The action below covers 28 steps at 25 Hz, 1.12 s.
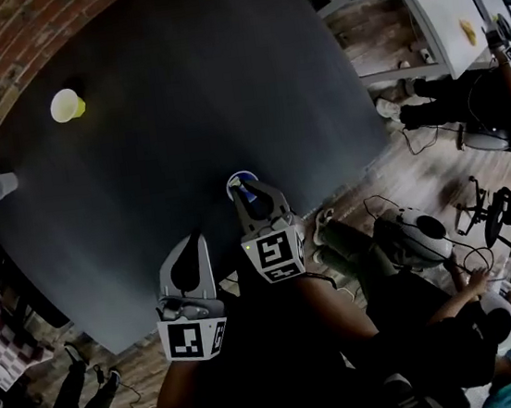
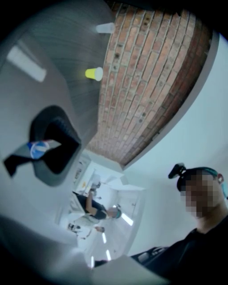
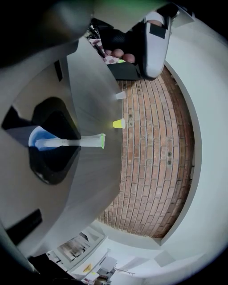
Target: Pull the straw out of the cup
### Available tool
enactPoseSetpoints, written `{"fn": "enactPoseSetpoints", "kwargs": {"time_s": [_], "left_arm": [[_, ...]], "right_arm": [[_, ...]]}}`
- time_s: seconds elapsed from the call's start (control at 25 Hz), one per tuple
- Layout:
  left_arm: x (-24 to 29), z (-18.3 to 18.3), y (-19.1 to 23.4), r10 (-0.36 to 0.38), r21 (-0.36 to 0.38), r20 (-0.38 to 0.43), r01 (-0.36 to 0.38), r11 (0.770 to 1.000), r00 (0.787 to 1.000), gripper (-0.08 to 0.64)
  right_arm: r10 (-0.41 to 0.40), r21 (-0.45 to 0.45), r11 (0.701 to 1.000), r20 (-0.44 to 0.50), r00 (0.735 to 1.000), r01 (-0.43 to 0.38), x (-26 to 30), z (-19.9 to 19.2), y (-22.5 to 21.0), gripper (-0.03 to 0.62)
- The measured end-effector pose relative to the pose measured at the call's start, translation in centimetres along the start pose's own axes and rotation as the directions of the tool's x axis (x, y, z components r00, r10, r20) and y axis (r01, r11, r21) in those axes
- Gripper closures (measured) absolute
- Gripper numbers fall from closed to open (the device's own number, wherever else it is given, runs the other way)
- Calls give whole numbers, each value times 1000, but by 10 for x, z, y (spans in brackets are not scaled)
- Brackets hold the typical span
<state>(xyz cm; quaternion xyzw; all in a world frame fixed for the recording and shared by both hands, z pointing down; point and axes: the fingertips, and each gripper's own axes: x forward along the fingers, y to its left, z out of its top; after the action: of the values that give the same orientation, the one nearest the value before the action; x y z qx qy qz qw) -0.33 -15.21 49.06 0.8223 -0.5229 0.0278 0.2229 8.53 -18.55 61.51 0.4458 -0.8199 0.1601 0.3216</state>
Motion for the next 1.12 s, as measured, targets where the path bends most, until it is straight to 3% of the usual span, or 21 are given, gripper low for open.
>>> {"fn": "enactPoseSetpoints", "kwargs": {"time_s": [0.72,1.12], "left_arm": [[-24,27,-21,-65,49,64,61,997,996,558],[-55,33,-30,-149,84,73,143,986,986,558]], "right_arm": [[-62,29,998,120,991,59,-44,29,4,549],[-121,64,992,187,975,110,-77,43,28,549]]}}
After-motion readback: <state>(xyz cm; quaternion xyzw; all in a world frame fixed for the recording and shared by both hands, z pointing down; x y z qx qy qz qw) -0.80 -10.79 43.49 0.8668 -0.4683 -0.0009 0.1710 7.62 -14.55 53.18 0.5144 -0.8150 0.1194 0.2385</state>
